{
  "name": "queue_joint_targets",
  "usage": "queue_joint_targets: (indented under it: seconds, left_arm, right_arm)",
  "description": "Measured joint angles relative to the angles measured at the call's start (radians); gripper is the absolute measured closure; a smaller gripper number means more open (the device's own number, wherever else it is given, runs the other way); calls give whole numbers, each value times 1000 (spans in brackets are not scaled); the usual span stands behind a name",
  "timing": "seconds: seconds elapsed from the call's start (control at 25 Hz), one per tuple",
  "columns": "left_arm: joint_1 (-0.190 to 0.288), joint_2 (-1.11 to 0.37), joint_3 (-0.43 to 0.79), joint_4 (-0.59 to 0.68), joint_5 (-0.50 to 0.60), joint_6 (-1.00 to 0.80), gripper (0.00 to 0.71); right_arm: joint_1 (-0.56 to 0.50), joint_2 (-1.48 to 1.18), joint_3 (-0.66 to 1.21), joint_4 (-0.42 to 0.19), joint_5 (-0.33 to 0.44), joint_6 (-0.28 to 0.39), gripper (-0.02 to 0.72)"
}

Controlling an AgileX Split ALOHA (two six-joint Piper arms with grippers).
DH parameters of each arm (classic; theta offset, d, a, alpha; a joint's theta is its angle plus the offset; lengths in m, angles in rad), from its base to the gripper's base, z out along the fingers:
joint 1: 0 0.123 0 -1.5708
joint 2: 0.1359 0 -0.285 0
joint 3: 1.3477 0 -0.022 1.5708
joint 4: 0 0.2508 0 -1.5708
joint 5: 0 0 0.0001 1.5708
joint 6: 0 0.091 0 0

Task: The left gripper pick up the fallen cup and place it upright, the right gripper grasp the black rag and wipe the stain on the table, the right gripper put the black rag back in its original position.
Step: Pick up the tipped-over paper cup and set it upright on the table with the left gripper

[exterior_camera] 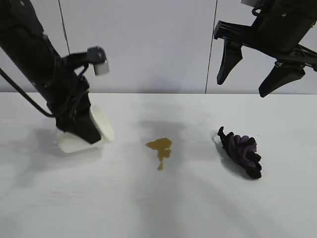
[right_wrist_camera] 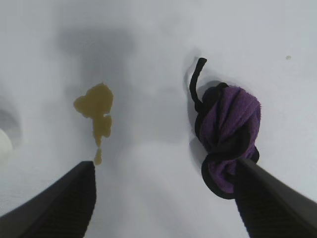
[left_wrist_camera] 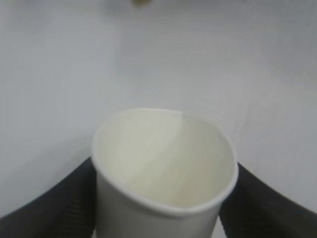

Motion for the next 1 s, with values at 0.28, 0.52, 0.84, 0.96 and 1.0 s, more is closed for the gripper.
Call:
queue_joint_targets:
  seconds: [0.28, 0.52, 0.84, 0.96, 1.0]
  left_arm:
    - [223, -33, 133, -632, 224, 558, 257]
    - [284, -17, 351, -879, 352, 1007, 257]
    - [284, 155, 325, -902, 359, 1057, 257]
    - [284, 186, 306, -906, 359, 1068, 257]
    - [282, 195, 300, -907, 359, 1070, 257]
  right_arm:
    - [0, 0, 0, 0, -3, 0, 169]
    - [0, 0, 0, 0, -3, 0, 169]
    - [0, 0, 0, 0, -6, 0, 169]
    - [0, 0, 0, 0, -6, 0, 169]
    - [0, 0, 0, 0, -6, 0, 169]
